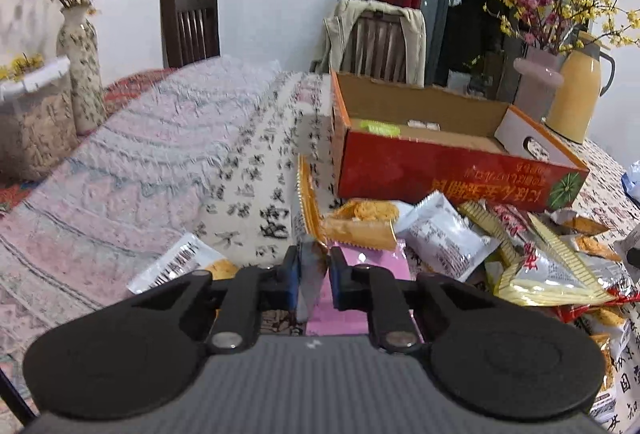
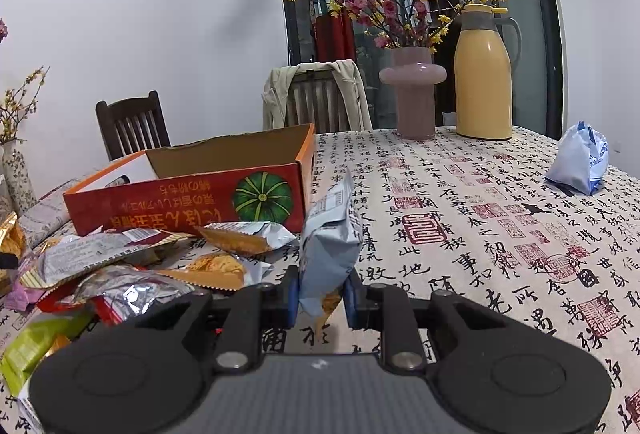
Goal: Organize snacks
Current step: 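Carry both packets into the box and open both tools to release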
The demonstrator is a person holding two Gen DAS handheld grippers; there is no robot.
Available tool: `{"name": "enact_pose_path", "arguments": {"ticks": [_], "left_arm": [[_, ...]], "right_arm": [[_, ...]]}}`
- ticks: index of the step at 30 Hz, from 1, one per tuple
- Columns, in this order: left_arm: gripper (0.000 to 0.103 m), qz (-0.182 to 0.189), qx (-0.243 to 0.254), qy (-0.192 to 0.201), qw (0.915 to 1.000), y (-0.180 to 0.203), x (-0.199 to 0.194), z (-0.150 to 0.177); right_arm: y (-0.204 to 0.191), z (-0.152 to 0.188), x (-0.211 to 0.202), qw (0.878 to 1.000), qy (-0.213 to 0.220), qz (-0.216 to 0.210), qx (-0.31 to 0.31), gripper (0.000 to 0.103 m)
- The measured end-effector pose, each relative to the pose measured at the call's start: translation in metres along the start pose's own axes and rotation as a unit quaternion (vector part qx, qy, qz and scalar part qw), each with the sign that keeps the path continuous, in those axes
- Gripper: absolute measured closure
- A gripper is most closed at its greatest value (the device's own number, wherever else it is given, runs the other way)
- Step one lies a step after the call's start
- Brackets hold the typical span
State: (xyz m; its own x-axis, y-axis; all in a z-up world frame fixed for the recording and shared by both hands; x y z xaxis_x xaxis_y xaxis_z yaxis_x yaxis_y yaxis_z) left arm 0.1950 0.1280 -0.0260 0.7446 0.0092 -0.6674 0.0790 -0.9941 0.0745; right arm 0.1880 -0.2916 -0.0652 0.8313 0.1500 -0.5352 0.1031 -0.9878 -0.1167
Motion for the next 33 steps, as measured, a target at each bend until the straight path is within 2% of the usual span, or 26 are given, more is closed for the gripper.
{"name": "enact_pose_path", "arguments": {"ticks": [3, 9, 17, 21, 26, 33], "left_arm": [[0.088, -0.014, 0.007, 0.021, 0.9997, 0.002, -0.009, -0.004], [0.088, -0.018, 0.019, 0.06, 0.9979, 0.012, -0.027, -0.016], [0.088, 0.004, 0.033, 0.114, 0.993, 0.047, -0.038, -0.056], [0.088, 0.016, 0.037, 0.123, 0.9916, 0.068, -0.029, -0.08], [0.088, 0.023, 0.041, 0.126, 0.991, 0.093, -0.01, -0.107], [0.088, 0.013, 0.03, 0.113, 0.9931, 0.11, 0.035, -0.131]], "right_arm": [[-0.001, 0.001, -0.001, 1.0, 0.001, 0.003, -0.003, 0.082], [-0.006, -0.006, -0.013, 1.0, 0.019, 0.0, -0.012, 0.082], [-0.028, -0.051, -0.021, 0.997, 0.066, -0.016, -0.048, 0.082], [-0.045, -0.079, -0.01, 0.994, 0.079, -0.029, -0.065, 0.082], [-0.064, -0.111, 0.016, 0.993, 0.075, -0.039, -0.078, 0.082], [-0.079, -0.136, 0.06, 0.994, 0.064, -0.042, -0.076, 0.082]]}}
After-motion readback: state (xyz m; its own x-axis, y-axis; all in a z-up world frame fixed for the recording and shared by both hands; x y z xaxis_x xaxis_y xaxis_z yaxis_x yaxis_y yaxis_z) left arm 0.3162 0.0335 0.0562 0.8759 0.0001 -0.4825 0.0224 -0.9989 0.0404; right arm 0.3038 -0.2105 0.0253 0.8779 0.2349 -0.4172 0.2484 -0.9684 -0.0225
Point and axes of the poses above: each gripper's, at about its wrist camera, not at the fingertips, and x roughly the way its jaws point, y to its right, z to its underside, the point moved 4 cm from there along x, roughly the way its jaws point, and after that the axes turned 8 degrees about -y, right-handed, at the moved point
